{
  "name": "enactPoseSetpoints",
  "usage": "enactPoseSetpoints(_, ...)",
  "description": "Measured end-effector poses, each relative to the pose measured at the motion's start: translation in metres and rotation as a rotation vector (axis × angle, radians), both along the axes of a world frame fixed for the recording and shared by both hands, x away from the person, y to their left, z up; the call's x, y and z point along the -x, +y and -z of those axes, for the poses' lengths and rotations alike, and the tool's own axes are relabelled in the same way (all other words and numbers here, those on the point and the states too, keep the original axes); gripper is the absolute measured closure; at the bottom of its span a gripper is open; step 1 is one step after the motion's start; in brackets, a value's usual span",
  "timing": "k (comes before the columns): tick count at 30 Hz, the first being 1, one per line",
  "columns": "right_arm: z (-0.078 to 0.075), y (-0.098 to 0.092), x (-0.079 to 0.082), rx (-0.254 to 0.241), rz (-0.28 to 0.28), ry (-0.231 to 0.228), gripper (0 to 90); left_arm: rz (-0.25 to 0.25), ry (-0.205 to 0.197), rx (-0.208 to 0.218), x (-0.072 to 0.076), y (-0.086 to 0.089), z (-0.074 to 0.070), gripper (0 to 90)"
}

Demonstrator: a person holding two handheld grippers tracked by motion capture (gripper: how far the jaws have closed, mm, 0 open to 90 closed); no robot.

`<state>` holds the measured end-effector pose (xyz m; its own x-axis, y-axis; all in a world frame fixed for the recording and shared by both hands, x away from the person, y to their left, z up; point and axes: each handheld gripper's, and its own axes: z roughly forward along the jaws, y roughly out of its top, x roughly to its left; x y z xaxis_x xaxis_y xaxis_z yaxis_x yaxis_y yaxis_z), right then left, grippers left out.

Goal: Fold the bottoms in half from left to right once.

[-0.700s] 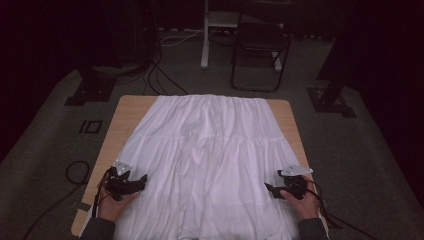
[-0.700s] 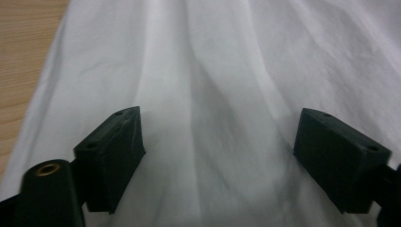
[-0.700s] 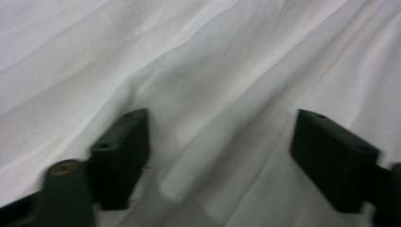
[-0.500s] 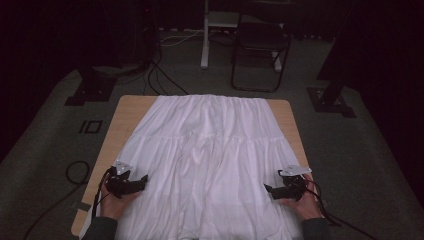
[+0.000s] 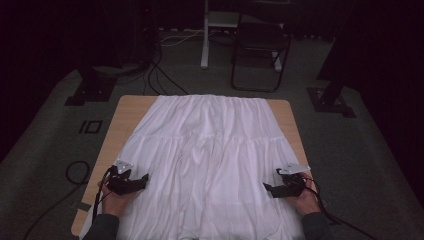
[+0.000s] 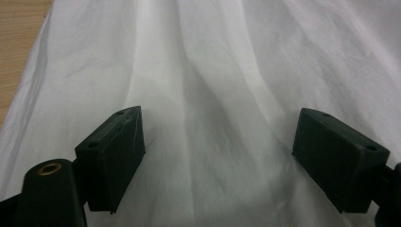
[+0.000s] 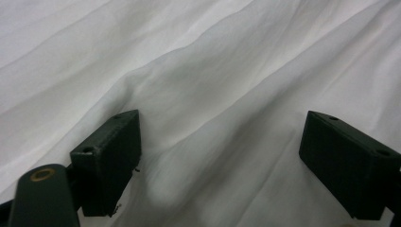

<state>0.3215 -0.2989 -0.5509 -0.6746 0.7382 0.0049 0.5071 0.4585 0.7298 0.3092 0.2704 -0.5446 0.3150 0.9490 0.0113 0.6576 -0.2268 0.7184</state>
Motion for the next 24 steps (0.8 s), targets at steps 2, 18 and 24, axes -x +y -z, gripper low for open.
enactPoseSetpoints(2, 0.0, 0.0, 0.0, -0.003, 0.014, -0.001, 15.1, 0.006, -0.012, 0.002, 0.001, 0.0, 0.0, 25.0)
enactPoseSetpoints(18, 0.0, 0.0, 0.0, -0.004, 0.016, 0.0, 15.1, -0.051, -0.109, 0.003, 0.02, 0.038, -0.038, 33.0)
enactPoseSetpoints(24, 0.0, 0.0, 0.001, -0.004, 0.016, -0.001, 15.2, -0.136, -0.049, 0.015, 0.019, 0.071, -0.029, 29.7)
